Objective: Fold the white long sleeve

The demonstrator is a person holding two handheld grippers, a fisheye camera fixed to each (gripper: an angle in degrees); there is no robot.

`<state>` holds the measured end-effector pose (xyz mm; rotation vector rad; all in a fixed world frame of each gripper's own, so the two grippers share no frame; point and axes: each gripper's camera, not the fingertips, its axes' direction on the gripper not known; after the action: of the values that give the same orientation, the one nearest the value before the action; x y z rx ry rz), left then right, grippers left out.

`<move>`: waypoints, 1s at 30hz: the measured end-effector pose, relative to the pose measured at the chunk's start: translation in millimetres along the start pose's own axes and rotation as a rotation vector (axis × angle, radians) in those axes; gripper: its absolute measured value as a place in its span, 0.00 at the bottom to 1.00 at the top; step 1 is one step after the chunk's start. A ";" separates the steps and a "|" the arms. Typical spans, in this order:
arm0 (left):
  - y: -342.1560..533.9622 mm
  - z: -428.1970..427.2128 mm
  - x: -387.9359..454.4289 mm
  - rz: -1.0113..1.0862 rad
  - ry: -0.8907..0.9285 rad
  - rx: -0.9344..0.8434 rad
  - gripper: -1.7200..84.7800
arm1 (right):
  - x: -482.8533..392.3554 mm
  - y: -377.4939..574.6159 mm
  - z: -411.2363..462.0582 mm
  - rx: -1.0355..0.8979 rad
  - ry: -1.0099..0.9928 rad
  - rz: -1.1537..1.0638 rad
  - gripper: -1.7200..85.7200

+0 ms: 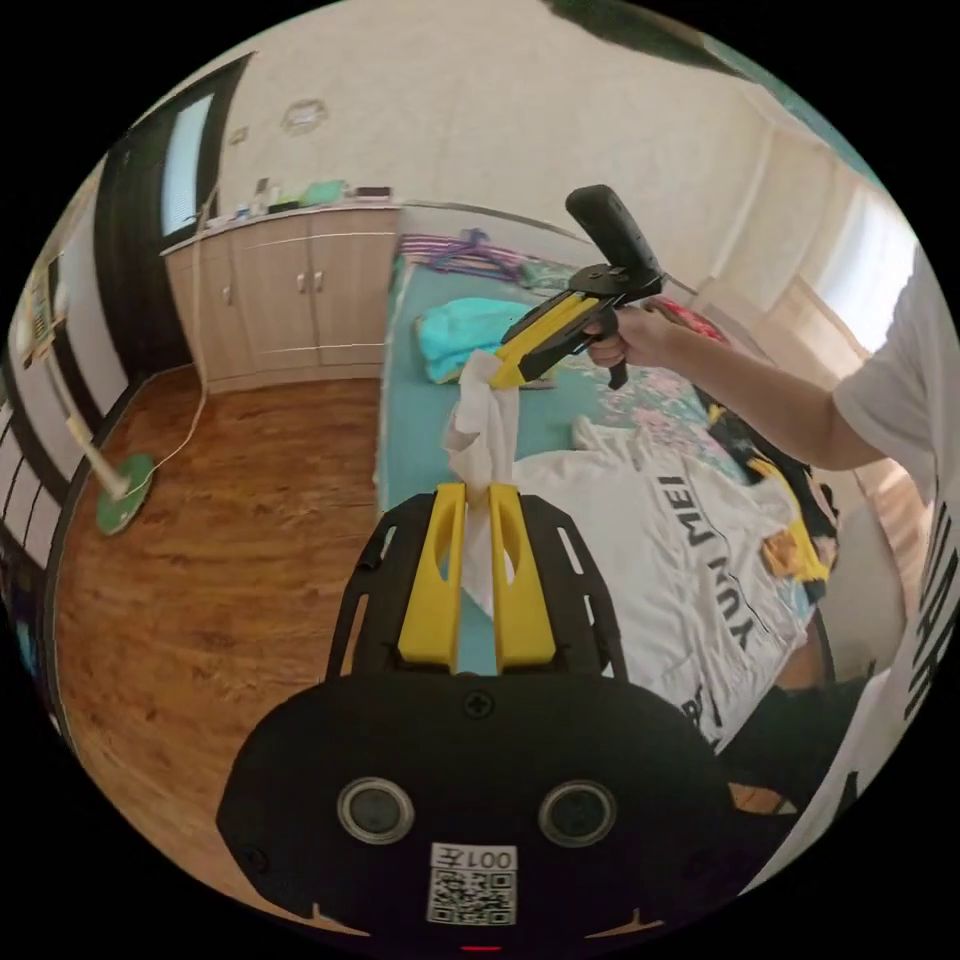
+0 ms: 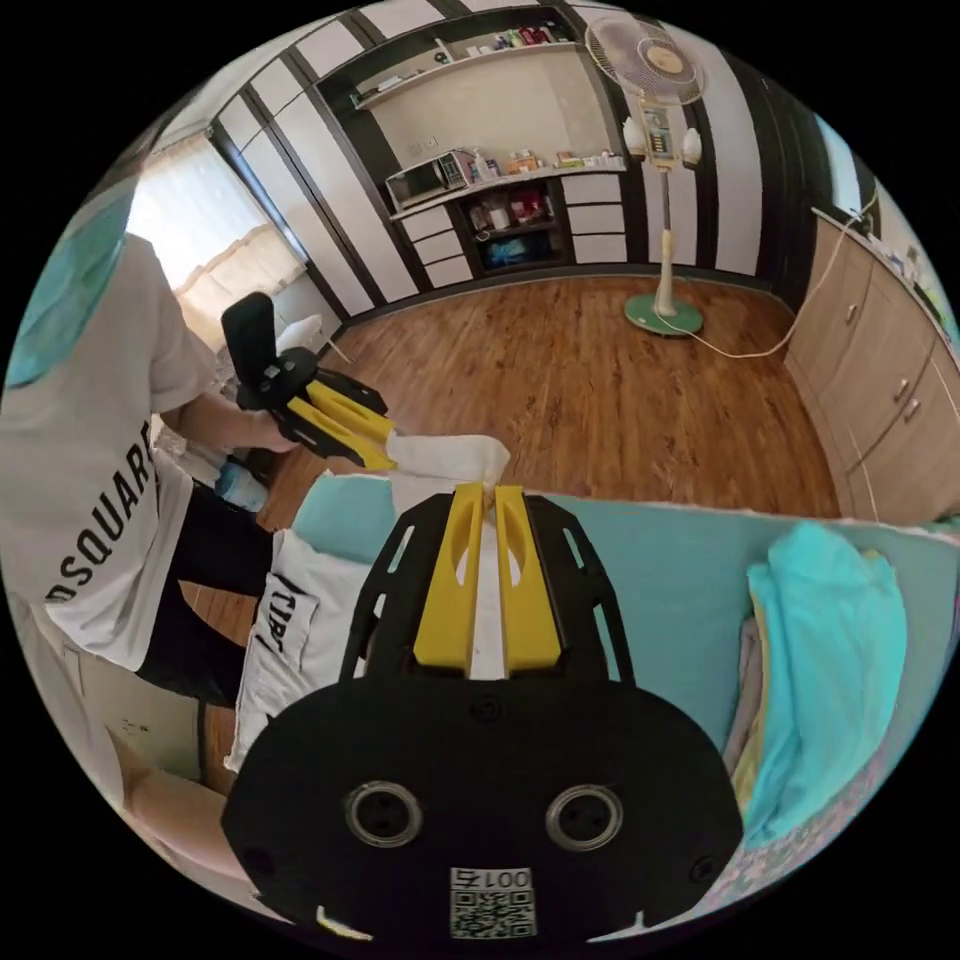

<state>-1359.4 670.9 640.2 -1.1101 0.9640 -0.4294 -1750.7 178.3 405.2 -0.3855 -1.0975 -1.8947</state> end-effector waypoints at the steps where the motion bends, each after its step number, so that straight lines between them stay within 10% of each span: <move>1: -0.7 5.7 8.6 0.039 0.046 -0.005 0.02 | -9.4 15.8 -5.5 -0.009 0.022 0.027 0.04; 21: 27.0 133.6 87.5 0.065 0.112 -0.337 0.01 | -96.7 163.0 68.7 -0.439 0.170 0.190 0.07; 30: 21.6 160.3 23.1 -0.297 -0.053 -0.326 0.06 | -37.8 114.7 31.9 -0.055 0.195 0.329 0.15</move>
<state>-1218.1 752.3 629.3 -1.5645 0.8422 -0.4906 -1641.2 200.0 461.0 -0.3777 -0.8006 -1.6338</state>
